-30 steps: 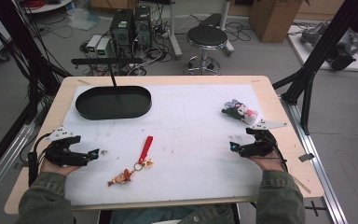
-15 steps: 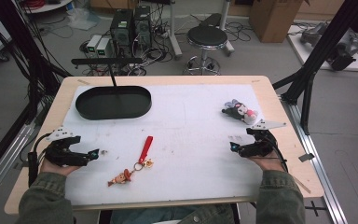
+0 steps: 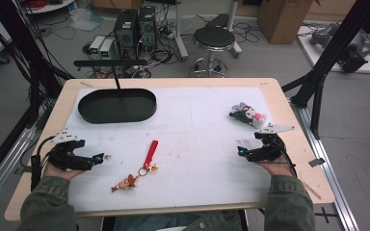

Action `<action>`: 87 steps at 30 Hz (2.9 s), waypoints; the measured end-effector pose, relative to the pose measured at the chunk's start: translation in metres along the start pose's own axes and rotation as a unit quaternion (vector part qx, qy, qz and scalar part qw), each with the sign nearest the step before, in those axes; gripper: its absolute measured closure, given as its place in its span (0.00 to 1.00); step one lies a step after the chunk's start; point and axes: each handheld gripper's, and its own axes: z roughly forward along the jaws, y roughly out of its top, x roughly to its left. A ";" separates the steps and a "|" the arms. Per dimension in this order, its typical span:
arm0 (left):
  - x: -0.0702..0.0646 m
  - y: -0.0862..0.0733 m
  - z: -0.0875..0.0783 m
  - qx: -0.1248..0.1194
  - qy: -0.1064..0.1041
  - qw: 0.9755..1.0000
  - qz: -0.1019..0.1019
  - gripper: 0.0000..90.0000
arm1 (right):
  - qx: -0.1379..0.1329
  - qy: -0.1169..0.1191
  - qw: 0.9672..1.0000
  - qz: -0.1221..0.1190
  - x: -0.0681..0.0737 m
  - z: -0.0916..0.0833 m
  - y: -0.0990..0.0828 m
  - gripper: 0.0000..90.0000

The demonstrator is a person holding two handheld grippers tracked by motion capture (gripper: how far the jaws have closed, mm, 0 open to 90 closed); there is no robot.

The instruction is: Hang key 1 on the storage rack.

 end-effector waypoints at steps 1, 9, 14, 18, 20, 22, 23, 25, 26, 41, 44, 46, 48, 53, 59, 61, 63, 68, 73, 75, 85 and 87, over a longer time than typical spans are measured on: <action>-0.001 0.001 0.001 0.000 0.001 1.000 0.001 0.02 | 0.000 0.000 1.000 -0.001 0.000 0.000 0.000 0.00; -0.013 0.016 0.014 0.023 -0.001 1.000 0.018 0.02 | -0.001 0.000 1.000 -0.005 -0.001 0.003 0.000 0.00; -0.025 0.030 0.025 0.033 -0.006 0.999 0.026 0.02 | -0.001 -0.001 1.000 -0.007 0.000 0.003 0.001 0.00; -0.035 0.037 0.038 0.059 -0.010 0.998 0.023 0.02 | -0.003 -0.003 1.000 -0.008 0.000 0.002 0.001 0.01; -0.041 0.040 0.045 0.073 -0.019 0.997 0.024 0.02 | -0.006 -0.003 1.000 -0.008 0.000 0.001 0.001 0.00; -0.047 0.043 0.052 0.079 -0.025 0.996 0.030 0.02 | -0.007 -0.001 1.000 -0.007 0.000 0.001 0.001 0.00; -0.049 0.044 0.056 0.081 -0.027 0.996 0.034 0.02 | -0.007 -0.002 1.000 -0.007 0.000 0.002 0.001 0.00; -0.057 0.049 0.065 0.089 -0.032 0.995 0.040 0.02 | -0.008 -0.002 1.000 -0.007 0.001 0.001 0.001 0.01; -0.057 0.049 0.065 0.089 -0.032 0.995 0.040 0.02 | -0.008 -0.002 1.000 -0.007 0.001 0.001 0.001 0.01; -0.079 0.064 0.101 0.138 -0.022 0.988 0.067 0.02 | -0.019 0.002 1.000 -0.003 0.000 -0.001 0.002 0.01; -0.087 0.066 0.107 0.141 -0.029 0.987 0.073 0.02 | -0.016 0.003 1.000 -0.003 0.001 -0.001 0.002 0.00; -0.090 0.067 0.111 0.145 -0.027 0.986 0.076 0.02 | -0.014 0.005 1.000 -0.003 0.001 0.000 0.002 0.00; -0.094 0.069 0.117 0.150 -0.027 0.985 0.074 0.02 | -0.014 0.003 1.000 -0.004 0.001 0.000 0.002 0.01; -0.102 0.071 0.129 0.161 -0.031 0.983 0.081 0.02 | -0.016 0.005 1.000 -0.006 0.001 0.000 0.002 0.00; -0.108 0.070 0.138 0.175 -0.027 0.980 0.087 0.03 | -0.012 0.008 1.000 -0.009 0.003 0.002 0.003 0.01; -0.109 0.069 0.140 0.176 -0.027 0.980 0.088 0.05 | -0.011 0.010 1.000 -0.009 0.002 0.001 0.002 0.00; -0.109 0.068 0.140 0.181 -0.028 0.979 0.090 0.06 | -0.011 0.012 1.000 -0.009 0.002 0.001 0.002 0.01; -0.113 0.067 0.141 0.186 -0.019 0.978 0.097 0.15 | -0.007 0.014 1.000 -0.003 0.002 0.002 0.002 0.01; -0.115 0.069 0.139 0.174 -0.012 0.980 0.091 0.37 | -0.004 0.015 1.000 -0.004 0.002 0.002 0.002 0.01; -0.115 0.068 0.139 0.181 -0.015 0.980 0.079 0.46 | 0.000 0.014 1.000 -0.004 0.002 0.002 0.002 0.01; -0.115 0.071 0.138 0.182 -0.004 0.981 0.069 0.83 | -0.001 0.011 1.000 -0.004 0.001 0.001 0.002 0.01; -0.113 0.071 0.136 0.188 -0.017 0.980 0.062 0.84 | -0.001 0.011 1.000 -0.004 0.001 0.001 0.002 0.01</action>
